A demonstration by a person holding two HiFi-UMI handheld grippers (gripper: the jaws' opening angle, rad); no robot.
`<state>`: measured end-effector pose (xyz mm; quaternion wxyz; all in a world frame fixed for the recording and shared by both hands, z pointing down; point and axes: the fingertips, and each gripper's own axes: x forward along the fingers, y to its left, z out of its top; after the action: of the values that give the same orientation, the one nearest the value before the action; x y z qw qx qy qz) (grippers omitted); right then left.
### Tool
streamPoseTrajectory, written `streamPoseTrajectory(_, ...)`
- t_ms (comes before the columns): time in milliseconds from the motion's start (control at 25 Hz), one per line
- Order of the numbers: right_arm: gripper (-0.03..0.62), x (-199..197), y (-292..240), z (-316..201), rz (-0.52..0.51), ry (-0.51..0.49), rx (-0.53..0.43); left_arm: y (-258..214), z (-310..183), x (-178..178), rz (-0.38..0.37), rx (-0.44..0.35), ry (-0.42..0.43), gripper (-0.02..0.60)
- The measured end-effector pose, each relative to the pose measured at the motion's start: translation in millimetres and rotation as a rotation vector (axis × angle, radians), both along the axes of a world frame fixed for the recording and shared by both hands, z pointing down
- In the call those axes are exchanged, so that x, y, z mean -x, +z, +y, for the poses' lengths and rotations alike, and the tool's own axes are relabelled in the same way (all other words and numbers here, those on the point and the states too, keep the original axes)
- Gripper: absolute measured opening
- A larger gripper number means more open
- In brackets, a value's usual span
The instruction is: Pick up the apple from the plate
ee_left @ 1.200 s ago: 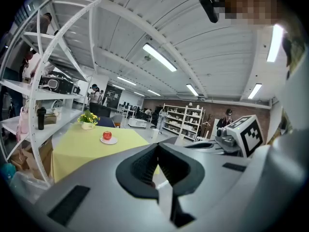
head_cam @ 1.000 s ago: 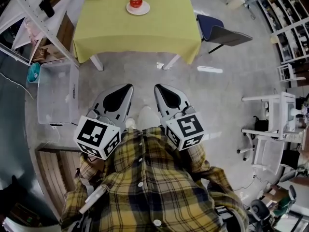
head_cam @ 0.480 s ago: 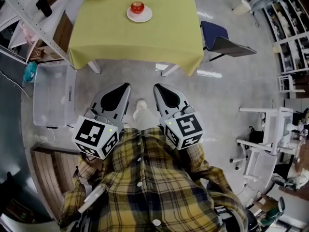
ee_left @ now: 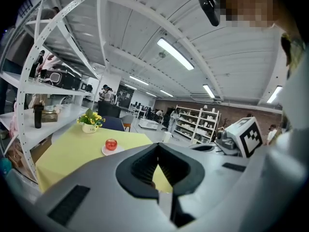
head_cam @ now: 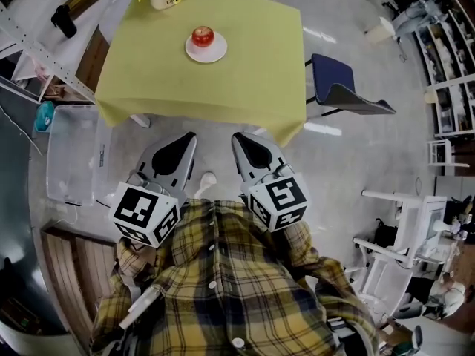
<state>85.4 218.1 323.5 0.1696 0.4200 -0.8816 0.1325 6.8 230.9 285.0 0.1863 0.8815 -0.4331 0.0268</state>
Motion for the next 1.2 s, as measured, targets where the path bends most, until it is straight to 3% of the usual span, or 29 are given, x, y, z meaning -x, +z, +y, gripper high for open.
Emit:
streamPoseTrajectory(360,-0.003,-31,8,-39,-0.013,-0.032,0.025,-1,-36,-27,-0.022,0.004,-0.038,0.008)
streamPoseTrajectory(640,-0.003,-30,16,-57,-0.019,-0.028,0.044,3,-61,-33,-0.027,0.012,-0.012,0.007)
streamPoseTrajectory(920,-0.003,-21,22,-108,-0.003,0.009,0.045,8,-115,-23,-0.022,0.01,0.029,0.007)
streamPoseTrajectory(1200,-0.003,8,24,-184,0.046,0.031,0.046,5,-200,3,-0.023,0.0,0.079,0.008)
